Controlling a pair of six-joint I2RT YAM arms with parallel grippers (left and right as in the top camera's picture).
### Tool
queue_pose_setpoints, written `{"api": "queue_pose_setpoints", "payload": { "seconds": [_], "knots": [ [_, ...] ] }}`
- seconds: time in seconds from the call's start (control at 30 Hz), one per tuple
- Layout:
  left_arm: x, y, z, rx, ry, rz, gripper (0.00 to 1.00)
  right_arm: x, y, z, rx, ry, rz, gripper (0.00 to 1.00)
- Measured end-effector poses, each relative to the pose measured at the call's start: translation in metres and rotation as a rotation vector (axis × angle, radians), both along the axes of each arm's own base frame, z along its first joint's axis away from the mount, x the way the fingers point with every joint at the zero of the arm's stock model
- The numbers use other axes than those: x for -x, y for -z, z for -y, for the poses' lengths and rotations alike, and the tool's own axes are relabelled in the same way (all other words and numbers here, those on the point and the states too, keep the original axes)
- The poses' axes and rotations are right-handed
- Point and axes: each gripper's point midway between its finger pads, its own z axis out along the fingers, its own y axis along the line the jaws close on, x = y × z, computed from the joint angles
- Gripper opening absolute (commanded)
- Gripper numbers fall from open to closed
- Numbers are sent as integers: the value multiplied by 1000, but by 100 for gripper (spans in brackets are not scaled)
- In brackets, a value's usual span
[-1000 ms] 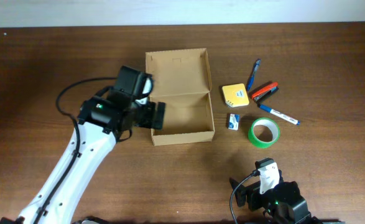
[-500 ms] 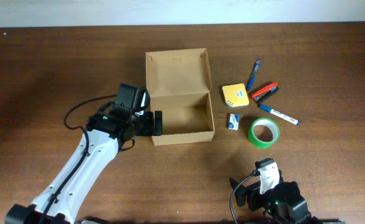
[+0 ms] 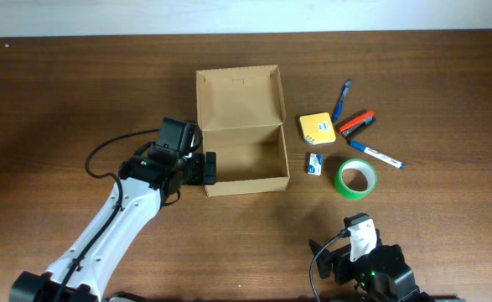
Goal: Pack container
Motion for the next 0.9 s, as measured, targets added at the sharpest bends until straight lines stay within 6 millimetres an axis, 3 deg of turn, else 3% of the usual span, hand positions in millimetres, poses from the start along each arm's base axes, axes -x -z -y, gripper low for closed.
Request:
{"api": "queue_pose_setpoints", "payload": {
  "seconds": [0.4,0.9],
  "knots": [
    [1,19,-2,-29,0,-54,100,0,0,0,0,0,0,99],
    [-1,19,-11,-77,-16,-41,100,0,0,0,0,0,0,99]
  ]
}}
